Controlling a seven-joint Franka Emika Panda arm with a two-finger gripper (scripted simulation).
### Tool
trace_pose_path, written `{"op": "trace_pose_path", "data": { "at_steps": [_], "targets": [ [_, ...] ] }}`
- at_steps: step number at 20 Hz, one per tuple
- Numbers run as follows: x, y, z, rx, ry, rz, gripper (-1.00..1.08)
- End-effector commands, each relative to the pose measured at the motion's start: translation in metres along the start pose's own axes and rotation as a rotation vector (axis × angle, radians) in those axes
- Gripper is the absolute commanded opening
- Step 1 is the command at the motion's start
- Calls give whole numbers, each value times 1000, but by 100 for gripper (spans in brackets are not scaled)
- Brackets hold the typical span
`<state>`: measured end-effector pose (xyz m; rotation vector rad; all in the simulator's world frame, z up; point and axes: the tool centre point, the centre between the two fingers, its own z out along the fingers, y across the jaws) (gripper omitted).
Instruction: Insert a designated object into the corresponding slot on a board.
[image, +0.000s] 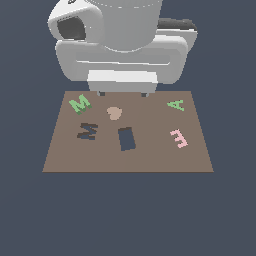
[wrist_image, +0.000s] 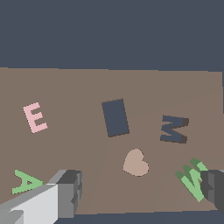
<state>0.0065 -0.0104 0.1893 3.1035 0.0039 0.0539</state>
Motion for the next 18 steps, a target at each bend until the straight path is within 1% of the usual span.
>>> {"op": "trace_pose_path", "data": {
  "at_steps": [1, 9, 18],
  "targets": [
    [0, 0, 0, 0, 0, 0, 100],
    [-7, 5, 6, 2, -1, -31, 100],
    [-28, 25, 28, 10, -4, -137, 100]
  ]
}}
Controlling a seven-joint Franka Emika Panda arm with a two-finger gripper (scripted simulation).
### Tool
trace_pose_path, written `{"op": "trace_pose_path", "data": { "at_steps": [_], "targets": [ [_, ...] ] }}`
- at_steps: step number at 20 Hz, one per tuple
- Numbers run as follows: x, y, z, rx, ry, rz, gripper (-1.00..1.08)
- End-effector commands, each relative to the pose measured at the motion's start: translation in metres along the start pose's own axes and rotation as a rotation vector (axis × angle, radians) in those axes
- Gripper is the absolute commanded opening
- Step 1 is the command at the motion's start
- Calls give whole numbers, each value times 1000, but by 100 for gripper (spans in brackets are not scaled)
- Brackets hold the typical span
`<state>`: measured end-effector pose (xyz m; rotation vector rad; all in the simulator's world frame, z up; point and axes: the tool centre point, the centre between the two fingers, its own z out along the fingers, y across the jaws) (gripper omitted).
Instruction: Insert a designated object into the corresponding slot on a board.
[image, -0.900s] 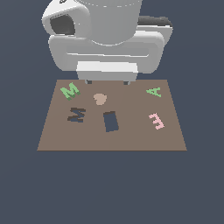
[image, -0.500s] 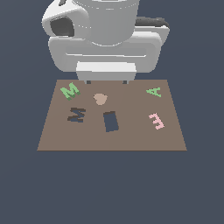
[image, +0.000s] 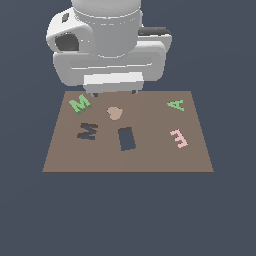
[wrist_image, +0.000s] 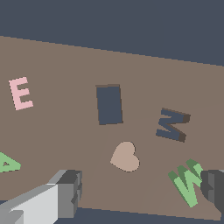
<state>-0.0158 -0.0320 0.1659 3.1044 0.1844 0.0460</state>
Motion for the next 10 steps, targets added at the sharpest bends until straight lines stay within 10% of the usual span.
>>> {"op": "trace_pose_path", "data": {
  "at_steps": [1, 10],
  "targets": [
    [-8, 7, 8, 3, -1, -37, 100],
    [-42, 42, 45, 16, -6, -218, 100]
  ]
}}
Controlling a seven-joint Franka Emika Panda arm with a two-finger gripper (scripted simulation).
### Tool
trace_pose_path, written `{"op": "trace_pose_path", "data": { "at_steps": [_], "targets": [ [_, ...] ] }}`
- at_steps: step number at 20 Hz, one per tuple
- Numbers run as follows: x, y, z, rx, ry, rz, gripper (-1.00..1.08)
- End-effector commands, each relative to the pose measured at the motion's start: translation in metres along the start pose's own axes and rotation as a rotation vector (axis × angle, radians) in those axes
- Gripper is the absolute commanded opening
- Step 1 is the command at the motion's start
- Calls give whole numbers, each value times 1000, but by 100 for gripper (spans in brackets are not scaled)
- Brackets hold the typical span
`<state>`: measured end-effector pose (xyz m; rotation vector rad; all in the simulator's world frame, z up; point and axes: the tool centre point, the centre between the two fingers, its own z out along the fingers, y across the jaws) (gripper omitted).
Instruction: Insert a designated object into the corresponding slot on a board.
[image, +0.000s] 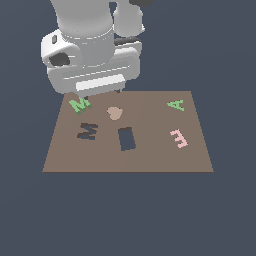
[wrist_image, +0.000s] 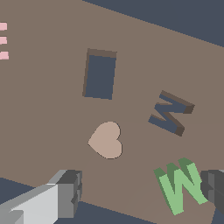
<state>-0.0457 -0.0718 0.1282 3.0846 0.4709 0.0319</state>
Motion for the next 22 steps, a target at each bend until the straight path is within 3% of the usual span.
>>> {"op": "trace_pose_path", "data": {
  "at_steps": [1, 11, 22],
  "targets": [
    [-12, 10, 12, 4, -2, -57, 100],
    [-45, 49, 51, 18, -7, -247, 100],
    [-60, 76, 76, 26, -11, -361, 100]
  ]
}}
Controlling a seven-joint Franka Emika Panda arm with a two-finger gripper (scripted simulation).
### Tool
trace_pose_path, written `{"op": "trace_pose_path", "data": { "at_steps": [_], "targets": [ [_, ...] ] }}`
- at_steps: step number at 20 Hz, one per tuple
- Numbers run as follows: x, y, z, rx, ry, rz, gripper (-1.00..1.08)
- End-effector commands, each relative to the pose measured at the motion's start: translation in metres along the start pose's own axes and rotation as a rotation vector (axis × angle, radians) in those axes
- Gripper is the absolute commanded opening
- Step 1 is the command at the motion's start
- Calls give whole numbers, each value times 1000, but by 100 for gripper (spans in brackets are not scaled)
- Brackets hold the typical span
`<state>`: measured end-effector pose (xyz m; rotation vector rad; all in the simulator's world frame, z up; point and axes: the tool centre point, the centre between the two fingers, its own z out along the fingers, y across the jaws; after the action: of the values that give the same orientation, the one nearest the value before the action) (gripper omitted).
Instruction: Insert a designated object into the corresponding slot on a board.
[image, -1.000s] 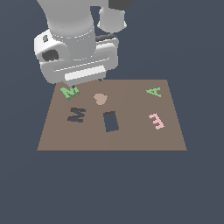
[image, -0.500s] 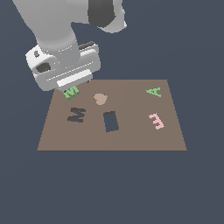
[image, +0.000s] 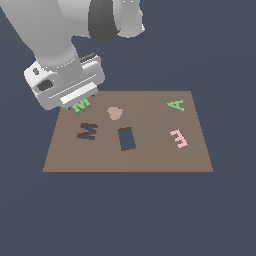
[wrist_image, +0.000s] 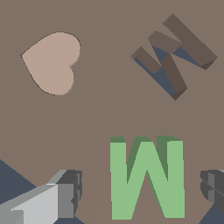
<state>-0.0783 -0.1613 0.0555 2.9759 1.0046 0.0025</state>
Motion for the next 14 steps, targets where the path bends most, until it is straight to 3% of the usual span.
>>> {"op": "trace_pose_path", "data": {
  "at_steps": [1, 14],
  "targets": [
    [-3, 3, 3, 1, 0, -18, 100],
    [-4, 6, 20, 1, -1, -28, 100]
  ]
}}
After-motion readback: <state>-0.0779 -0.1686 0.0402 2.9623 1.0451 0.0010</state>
